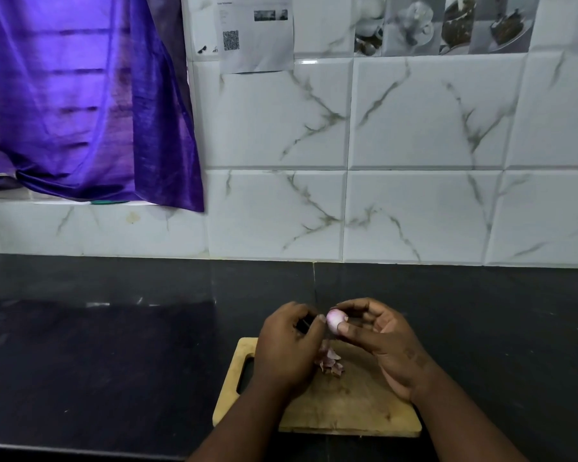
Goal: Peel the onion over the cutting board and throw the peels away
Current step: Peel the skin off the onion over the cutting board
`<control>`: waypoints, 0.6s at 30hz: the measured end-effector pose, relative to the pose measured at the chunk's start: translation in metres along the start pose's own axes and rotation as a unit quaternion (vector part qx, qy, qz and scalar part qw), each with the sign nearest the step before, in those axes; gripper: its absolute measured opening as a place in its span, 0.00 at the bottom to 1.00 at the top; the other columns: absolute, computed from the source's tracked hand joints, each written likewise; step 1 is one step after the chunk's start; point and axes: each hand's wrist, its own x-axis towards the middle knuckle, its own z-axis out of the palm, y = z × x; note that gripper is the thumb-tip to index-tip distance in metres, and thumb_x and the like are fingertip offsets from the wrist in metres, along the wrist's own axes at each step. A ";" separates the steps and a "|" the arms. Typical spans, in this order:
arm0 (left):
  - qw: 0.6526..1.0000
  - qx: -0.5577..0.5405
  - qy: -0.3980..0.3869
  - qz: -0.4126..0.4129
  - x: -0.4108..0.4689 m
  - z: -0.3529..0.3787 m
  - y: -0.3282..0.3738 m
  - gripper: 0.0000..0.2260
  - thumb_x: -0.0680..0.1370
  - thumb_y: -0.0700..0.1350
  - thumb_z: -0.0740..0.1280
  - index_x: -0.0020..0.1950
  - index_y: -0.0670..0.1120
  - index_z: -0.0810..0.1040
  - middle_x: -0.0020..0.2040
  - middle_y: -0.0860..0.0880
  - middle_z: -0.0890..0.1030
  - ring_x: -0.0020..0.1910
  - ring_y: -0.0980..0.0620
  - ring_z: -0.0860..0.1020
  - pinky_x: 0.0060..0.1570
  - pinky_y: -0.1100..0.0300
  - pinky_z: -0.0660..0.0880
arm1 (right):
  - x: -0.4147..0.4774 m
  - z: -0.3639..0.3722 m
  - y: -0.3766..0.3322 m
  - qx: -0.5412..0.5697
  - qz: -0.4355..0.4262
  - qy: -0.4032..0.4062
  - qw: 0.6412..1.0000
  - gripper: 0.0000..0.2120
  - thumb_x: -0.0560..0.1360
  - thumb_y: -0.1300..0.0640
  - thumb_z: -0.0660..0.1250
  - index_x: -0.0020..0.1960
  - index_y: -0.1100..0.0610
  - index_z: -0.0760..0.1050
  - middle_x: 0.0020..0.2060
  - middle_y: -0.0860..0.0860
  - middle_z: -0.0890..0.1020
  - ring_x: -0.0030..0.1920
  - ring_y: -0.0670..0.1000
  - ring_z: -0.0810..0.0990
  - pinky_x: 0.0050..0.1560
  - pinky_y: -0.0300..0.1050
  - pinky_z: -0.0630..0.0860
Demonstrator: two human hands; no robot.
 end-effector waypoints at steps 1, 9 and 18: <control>1.000 -0.001 -0.002 0.004 -0.001 0.000 0.001 0.10 0.77 0.58 0.68 0.46 0.55 0.84 0.43 0.55 0.83 0.43 0.58 0.81 0.44 0.50 0.83 | 0.000 0.000 0.000 -0.008 -0.003 0.003 1.000 0.16 0.70 0.64 0.78 0.57 0.58 0.85 0.55 0.58 0.88 0.60 0.59 0.86 0.61 0.55 0.82; 1.000 0.018 0.001 0.013 -0.001 -0.001 0.002 0.05 0.78 0.53 0.75 0.50 0.53 0.87 0.44 0.56 0.85 0.44 0.60 0.82 0.43 0.59 0.83 | -0.001 0.000 0.000 -0.044 -0.021 -0.003 0.999 0.19 0.70 0.67 0.78 0.60 0.57 0.84 0.54 0.55 0.89 0.58 0.54 0.87 0.56 0.47 0.83; 0.997 0.068 0.014 0.033 -0.003 -0.001 0.004 0.04 0.79 0.52 0.74 0.49 0.54 0.88 0.39 0.59 0.85 0.43 0.63 0.82 0.37 0.69 0.77 | -0.001 0.002 0.000 -0.044 -0.036 0.016 0.998 0.17 0.70 0.65 0.78 0.58 0.57 0.86 0.53 0.54 0.89 0.57 0.53 0.87 0.58 0.47 0.83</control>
